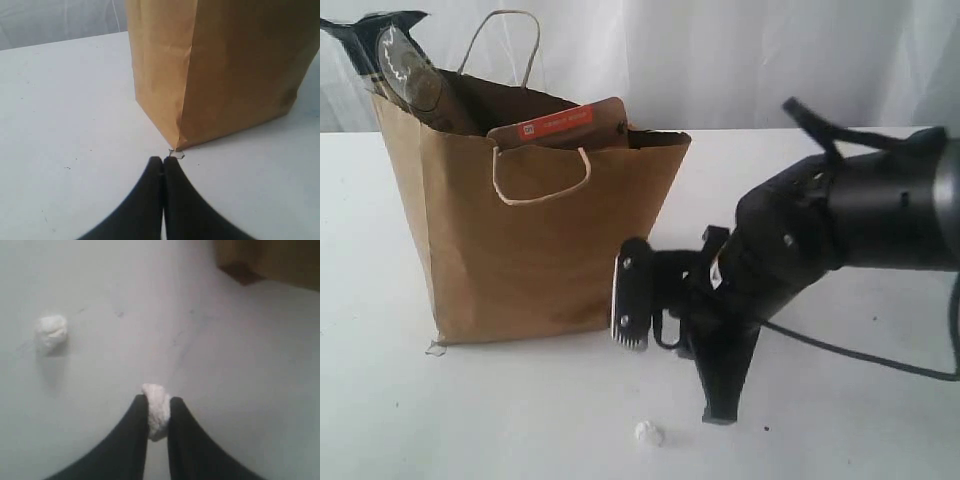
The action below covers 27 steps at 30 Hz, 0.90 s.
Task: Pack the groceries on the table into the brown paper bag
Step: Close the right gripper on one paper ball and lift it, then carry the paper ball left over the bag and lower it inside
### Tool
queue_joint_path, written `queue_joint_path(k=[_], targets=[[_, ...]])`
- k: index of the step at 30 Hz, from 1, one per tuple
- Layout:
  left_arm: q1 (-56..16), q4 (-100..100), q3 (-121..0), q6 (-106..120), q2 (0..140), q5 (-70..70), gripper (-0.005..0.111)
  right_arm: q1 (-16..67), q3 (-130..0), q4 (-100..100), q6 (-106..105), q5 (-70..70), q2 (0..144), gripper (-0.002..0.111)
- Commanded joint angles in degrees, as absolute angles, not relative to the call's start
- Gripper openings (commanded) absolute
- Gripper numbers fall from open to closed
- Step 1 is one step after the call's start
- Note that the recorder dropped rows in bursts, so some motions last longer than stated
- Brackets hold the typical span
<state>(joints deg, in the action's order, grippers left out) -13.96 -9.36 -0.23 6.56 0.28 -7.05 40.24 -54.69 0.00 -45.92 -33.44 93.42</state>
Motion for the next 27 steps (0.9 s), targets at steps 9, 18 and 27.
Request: queue_joint_path(k=[9,18,27], targets=[[-13.7,-9.7,0.0,6.3,0.0,-7.2,0.0,41.0,-55.9,3.1,-30.9,-29.2,71.7,0.0],[-13.7,-9.7,0.0,6.3,0.0,-7.2,0.0,42.8,-71.4,2.7,-30.7,-29.7,76.1,0.0],[-13.7,-9.7,0.0,6.3,0.0,-7.2,0.0,43.2,-86.9,2.6,-29.5,-34.8,90.2,0.0]])
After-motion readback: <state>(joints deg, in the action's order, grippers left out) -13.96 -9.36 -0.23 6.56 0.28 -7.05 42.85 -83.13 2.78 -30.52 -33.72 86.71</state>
